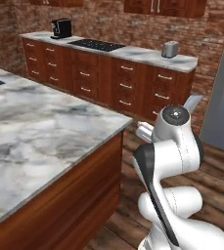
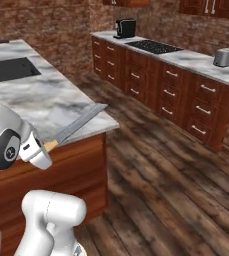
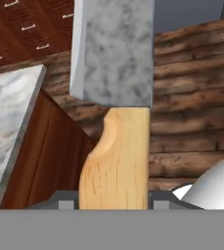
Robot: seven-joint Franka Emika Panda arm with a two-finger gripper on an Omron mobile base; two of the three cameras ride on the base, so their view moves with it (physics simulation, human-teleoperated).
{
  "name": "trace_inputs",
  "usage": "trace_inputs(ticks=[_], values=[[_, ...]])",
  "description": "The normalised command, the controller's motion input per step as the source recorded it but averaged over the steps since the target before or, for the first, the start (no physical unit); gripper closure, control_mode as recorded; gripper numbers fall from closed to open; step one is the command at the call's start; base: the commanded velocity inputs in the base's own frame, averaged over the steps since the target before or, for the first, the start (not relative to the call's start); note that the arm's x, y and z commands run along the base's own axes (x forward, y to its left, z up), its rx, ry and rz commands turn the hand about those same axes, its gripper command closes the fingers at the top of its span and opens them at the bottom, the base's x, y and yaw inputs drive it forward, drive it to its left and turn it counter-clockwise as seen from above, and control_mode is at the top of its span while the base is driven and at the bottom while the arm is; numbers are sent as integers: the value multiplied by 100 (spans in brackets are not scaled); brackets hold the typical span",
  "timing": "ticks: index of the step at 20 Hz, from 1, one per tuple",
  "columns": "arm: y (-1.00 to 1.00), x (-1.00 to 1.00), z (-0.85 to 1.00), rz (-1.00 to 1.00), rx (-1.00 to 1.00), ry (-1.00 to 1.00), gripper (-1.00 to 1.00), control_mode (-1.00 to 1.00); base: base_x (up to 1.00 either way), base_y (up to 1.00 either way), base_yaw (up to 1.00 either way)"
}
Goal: Move the cutting board and knife to the sink. Then move spray from the cabinet to the counter.
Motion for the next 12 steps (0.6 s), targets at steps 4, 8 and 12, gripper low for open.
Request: trace_inputs(ticks=[4, 8, 12], values=[[0, 0, 0, 0, 0, 0, 100, 100, 100, -100, -16], [0, 0, 0, 0, 0, 0, 100, 100, 100, -100, -2], [0, 0, 0, 0, 0, 0, 100, 100, 100, -100, 0]])
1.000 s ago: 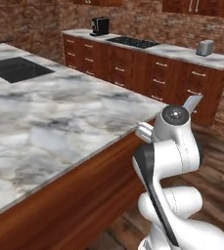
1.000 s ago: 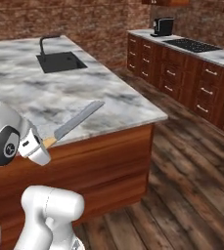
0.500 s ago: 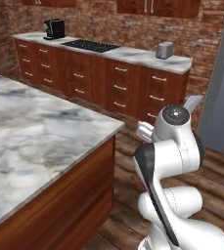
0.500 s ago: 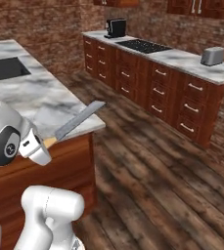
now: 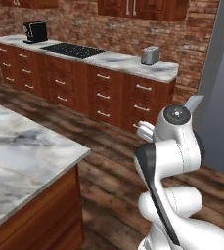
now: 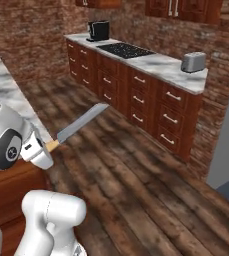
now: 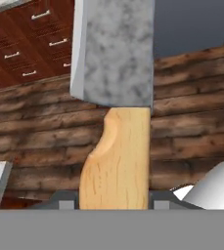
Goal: Move the cutting board and knife to the sink. Then move spray from the cabinet to the counter.
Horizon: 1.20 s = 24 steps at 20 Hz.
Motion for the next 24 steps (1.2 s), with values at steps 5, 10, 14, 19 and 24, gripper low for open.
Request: trace_inputs(ticks=[5, 10, 14, 19, 24], values=[[0, 0, 0, 0, 0, 0, 100, 100, 100, -100, 6], [0, 0, 0, 0, 0, 0, 100, 100, 100, -94, 15], [0, 0, 0, 0, 0, 0, 100, 100, 100, -59, 19], [0, 0, 0, 0, 0, 0, 100, 100, 97, 3, 47], [0, 0, 0, 0, 0, 0, 100, 100, 100, 18, 43]])
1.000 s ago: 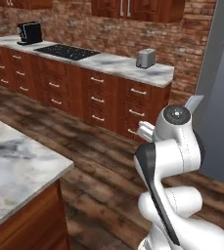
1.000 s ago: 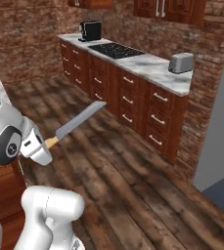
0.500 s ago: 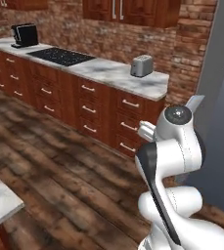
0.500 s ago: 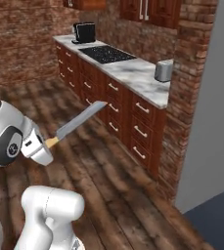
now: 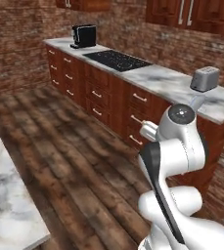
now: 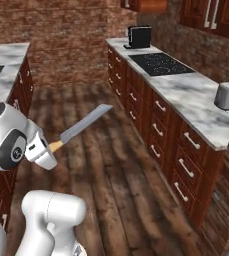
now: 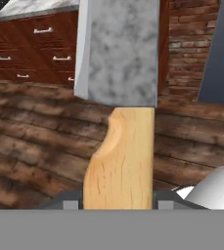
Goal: Move the cutting board and knife to the sink. Then move spray from the cabinet to the counter.
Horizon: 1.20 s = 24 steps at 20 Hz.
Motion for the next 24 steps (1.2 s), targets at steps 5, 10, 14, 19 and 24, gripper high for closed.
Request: trace_inputs(ticks=[5, 10, 14, 19, 24], values=[[0, 0, 0, 0, 0, 0, 100, 100, 100, 0, 13], [0, 0, 0, 0, 0, 0, 100, 100, 100, 0, 0], [0, 0, 0, 0, 0, 0, 100, 100, 100, 0, 0], [0, 0, 0, 0, 0, 0, 100, 100, 100, 8, 4], [0, 0, 0, 0, 0, 0, 100, 100, 100, 10, 15]])
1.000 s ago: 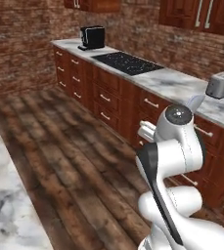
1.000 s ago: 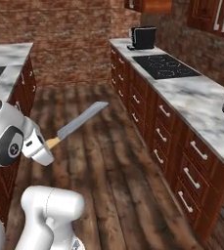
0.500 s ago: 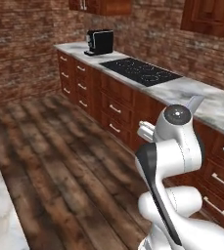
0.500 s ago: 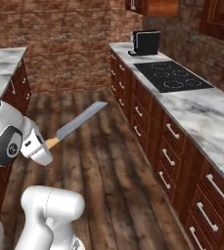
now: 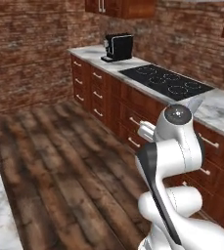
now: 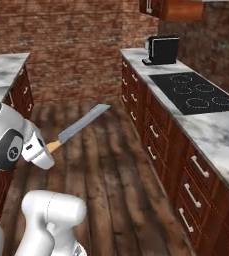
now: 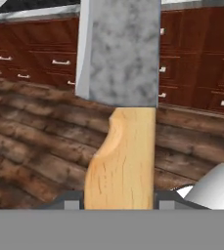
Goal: Move the cutting board and knife to the sink. Then move spray from the cabinet to the counter.
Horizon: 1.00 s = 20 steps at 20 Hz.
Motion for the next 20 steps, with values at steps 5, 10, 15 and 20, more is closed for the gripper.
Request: trace_inputs(ticks=[5, 10, 15, 20], values=[[0, 0, 0, 0, 0, 0, 100, 100, 100, 1, 30], [0, 0, 0, 0, 0, 0, 100, 100, 100, -7, 56], [0, 0, 0, 0, 0, 0, 100, 100, 100, -11, 62], [0, 0, 0, 0, 0, 0, 100, 100, 100, -13, 62]])
